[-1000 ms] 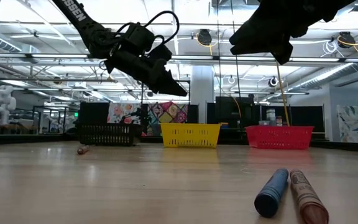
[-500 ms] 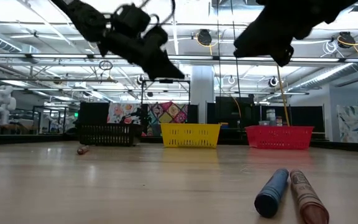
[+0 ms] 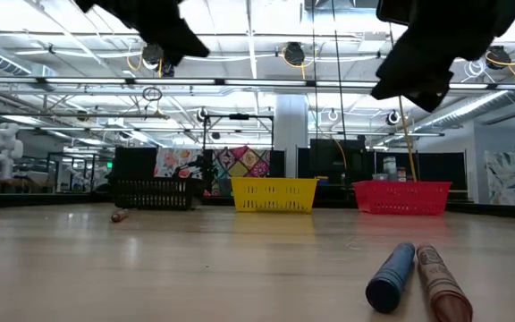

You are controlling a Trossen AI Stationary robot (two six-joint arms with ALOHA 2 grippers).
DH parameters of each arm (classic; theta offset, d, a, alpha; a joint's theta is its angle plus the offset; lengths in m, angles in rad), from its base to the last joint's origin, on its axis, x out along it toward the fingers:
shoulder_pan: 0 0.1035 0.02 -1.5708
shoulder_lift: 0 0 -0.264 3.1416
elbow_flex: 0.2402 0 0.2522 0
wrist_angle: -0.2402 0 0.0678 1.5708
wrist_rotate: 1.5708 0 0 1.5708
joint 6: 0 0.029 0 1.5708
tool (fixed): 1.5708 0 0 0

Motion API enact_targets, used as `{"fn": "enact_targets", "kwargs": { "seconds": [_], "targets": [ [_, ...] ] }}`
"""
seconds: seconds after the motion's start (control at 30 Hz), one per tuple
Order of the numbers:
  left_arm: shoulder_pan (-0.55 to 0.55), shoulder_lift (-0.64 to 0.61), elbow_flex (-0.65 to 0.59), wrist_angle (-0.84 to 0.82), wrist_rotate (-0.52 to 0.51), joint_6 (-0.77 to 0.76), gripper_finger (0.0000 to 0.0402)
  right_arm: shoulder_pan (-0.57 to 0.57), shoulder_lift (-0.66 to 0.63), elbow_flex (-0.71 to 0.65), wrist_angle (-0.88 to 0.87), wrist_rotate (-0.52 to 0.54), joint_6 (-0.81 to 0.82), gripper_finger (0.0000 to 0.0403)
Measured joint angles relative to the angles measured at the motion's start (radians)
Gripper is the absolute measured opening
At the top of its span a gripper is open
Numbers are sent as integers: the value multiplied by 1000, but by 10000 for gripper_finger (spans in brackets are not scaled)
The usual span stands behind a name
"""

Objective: Sort crayons
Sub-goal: Put the brown crayon into the red bin

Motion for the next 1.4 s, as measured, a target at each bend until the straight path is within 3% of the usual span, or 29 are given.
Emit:
{"fn": "enact_targets", "kwargs": {
  "seconds": [0.4, 0.6, 0.87, 1.07, 1.2, 1.4],
  "targets": [
    [-167, -24, 0, -124, -31, -75, 68, 110, 0, 0, -139, -22, 342, 94],
    [-218, -24, 0, -128, -37, -75, 68, 176, 0, 0, -235, -31, 600, 94],
    [-245, -23, 0, -177, -106, -74, 68, 285, 0, 0, -432, -140, 931, 93],
    [-249, -19, 0, -187, -120, -74, 68, 350, 0, 0, -483, -234, 1128, 92],
    [-248, -19, 0, -186, -121, -74, 68, 388, 0, 0, -488, -255, 1215, 71],
    [-248, -19, 0, -185, -121, -66, 68, 423, 0, 0, -489, -291, 1297, 7]
  ]
}}
